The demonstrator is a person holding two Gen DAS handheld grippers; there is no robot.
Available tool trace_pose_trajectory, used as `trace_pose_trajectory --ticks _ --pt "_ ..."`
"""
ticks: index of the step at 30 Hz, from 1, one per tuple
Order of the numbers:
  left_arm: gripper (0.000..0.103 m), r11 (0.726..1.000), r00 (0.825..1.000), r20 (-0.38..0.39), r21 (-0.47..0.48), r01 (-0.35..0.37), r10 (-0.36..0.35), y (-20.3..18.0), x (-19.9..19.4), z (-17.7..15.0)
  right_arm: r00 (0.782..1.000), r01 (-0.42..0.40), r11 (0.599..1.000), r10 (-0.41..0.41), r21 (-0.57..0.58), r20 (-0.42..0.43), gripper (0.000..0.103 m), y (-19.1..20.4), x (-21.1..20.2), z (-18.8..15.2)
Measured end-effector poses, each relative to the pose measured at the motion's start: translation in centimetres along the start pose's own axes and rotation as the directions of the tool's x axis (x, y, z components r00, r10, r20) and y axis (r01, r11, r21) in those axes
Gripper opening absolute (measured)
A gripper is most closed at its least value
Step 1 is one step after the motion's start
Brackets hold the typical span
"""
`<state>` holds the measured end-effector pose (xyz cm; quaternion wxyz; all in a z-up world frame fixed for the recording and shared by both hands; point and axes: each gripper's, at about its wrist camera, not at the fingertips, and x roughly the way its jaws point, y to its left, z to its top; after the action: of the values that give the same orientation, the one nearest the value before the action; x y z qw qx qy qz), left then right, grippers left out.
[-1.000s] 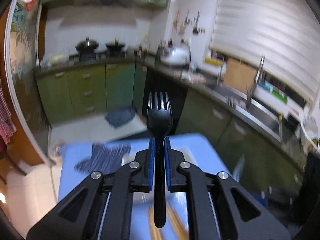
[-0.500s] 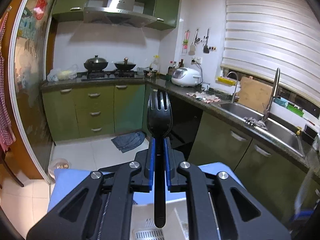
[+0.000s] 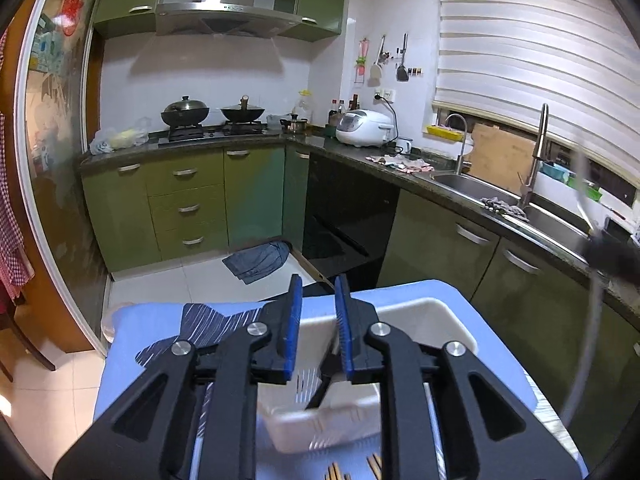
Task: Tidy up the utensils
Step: 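Carry the fork over the white holder and open the left tool, then lower the spoon into the white holder and open the right tool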
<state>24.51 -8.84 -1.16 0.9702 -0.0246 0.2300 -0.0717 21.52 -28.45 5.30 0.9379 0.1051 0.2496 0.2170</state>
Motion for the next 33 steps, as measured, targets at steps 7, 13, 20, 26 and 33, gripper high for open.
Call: trace_pose_trajectory --ticks 7,13,20,26,33 --pt "0.022 0.999 0.999 0.033 -0.025 0.02 -0.02 1.6 -5.3 -0.3 0.982 0.076 0.997 -0.073 -0.012 0.176 0.01 1.0 2.8 3.6" --pt "0.025 0.999 0.998 0.059 0.008 0.036 -0.037 1.6 -8.6 -0.8 0.967 0.147 0.987 -0.13 -0.06 0.219 0.01 1.6 7.7 4.1" --pt "0.026 0.998 0.997 0.054 0.008 0.061 -0.062 1.8 -9.7 -0.7 0.983 0.123 0.991 -0.114 -0.055 0.146 0.01 0.4 10.3 0.3" --pt "0.026 0.997 0.996 0.042 0.003 0.078 -0.078 1.5 -9.7 -1.1 0.984 0.14 0.986 -0.129 -0.085 0.122 0.01 0.0 9.8 -3.5" --pt "0.027 0.997 0.996 0.024 0.002 0.082 -0.082 1.1 -10.2 -2.2 0.986 0.153 0.98 -0.142 -0.127 0.091 0.019 0.3 9.3 -6.4"
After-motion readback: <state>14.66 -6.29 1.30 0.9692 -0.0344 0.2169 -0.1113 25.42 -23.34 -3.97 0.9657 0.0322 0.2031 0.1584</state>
